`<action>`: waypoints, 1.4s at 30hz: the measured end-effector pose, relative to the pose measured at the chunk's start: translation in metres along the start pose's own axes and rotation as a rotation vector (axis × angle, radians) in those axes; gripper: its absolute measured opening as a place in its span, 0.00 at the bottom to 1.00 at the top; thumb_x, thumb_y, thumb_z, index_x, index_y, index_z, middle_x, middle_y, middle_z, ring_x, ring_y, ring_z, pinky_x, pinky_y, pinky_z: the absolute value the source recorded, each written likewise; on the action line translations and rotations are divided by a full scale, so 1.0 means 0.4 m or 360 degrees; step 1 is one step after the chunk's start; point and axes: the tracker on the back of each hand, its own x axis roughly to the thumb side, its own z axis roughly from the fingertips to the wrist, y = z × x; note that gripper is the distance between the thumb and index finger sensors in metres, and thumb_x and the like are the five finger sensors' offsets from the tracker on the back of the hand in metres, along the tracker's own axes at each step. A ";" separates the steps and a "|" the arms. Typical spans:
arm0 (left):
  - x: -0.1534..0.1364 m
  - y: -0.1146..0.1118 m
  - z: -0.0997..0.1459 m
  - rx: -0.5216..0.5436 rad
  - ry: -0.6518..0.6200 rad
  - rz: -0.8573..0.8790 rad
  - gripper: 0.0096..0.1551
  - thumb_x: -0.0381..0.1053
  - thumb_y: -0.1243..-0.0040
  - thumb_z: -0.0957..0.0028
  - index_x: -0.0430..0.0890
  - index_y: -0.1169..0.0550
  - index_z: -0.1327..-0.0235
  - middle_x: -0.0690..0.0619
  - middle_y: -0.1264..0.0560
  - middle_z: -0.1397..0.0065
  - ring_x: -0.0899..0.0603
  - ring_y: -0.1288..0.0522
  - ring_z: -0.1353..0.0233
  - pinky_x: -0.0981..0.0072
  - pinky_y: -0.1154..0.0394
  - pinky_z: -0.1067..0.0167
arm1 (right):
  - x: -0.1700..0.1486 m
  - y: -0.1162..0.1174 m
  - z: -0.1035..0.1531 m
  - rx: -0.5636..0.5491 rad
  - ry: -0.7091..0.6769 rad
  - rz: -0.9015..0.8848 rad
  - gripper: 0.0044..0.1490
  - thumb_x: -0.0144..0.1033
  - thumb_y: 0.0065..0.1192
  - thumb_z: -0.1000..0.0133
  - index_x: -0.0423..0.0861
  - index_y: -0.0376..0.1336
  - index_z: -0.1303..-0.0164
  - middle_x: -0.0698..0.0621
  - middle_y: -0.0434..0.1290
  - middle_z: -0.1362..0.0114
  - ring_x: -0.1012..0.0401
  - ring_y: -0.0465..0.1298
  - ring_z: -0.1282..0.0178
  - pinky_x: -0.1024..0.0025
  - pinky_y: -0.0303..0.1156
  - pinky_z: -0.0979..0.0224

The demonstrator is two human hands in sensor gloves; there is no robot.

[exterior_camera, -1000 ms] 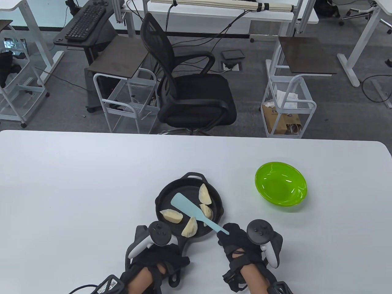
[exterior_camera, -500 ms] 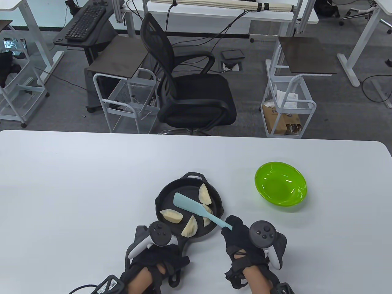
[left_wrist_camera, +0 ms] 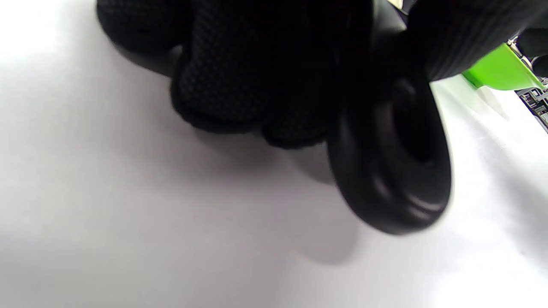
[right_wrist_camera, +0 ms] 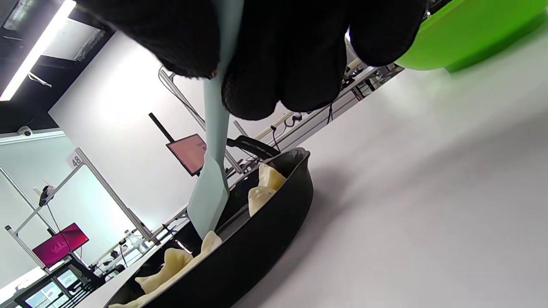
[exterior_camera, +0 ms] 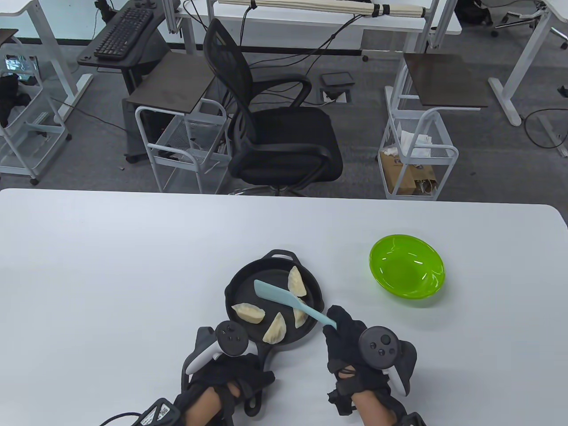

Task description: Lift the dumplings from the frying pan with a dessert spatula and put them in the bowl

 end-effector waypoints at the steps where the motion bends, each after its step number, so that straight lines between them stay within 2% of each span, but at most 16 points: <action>1: 0.000 0.000 0.000 0.0000 0.0000 0.0000 0.38 0.74 0.37 0.53 0.51 0.24 0.38 0.57 0.10 0.57 0.46 0.15 0.57 0.48 0.26 0.46 | 0.003 -0.004 0.003 -0.0029 -0.0014 0.0002 0.32 0.41 0.63 0.38 0.48 0.57 0.25 0.47 0.74 0.31 0.44 0.73 0.31 0.40 0.61 0.23; 10: -0.001 -0.001 -0.001 0.0003 0.0001 0.0000 0.38 0.75 0.37 0.53 0.51 0.24 0.38 0.58 0.10 0.57 0.46 0.15 0.57 0.48 0.26 0.46 | 0.028 -0.024 0.020 -0.0147 -0.0126 0.0018 0.32 0.41 0.63 0.38 0.50 0.57 0.24 0.47 0.74 0.31 0.45 0.73 0.31 0.40 0.61 0.22; 27: -0.002 -0.001 -0.002 0.0000 0.0000 0.0004 0.39 0.75 0.37 0.53 0.51 0.24 0.37 0.58 0.10 0.57 0.46 0.15 0.57 0.48 0.26 0.47 | 0.085 -0.028 0.045 -0.0153 -0.0325 0.0120 0.29 0.41 0.65 0.38 0.51 0.62 0.26 0.45 0.75 0.32 0.43 0.73 0.31 0.38 0.60 0.23; 42: -0.003 -0.002 -0.004 -0.0003 0.0000 0.0005 0.39 0.75 0.37 0.53 0.51 0.24 0.37 0.57 0.10 0.57 0.46 0.15 0.57 0.48 0.26 0.47 | 0.097 -0.025 0.051 -0.0118 -0.0353 0.0147 0.27 0.39 0.67 0.39 0.51 0.64 0.28 0.43 0.75 0.33 0.42 0.73 0.33 0.37 0.60 0.23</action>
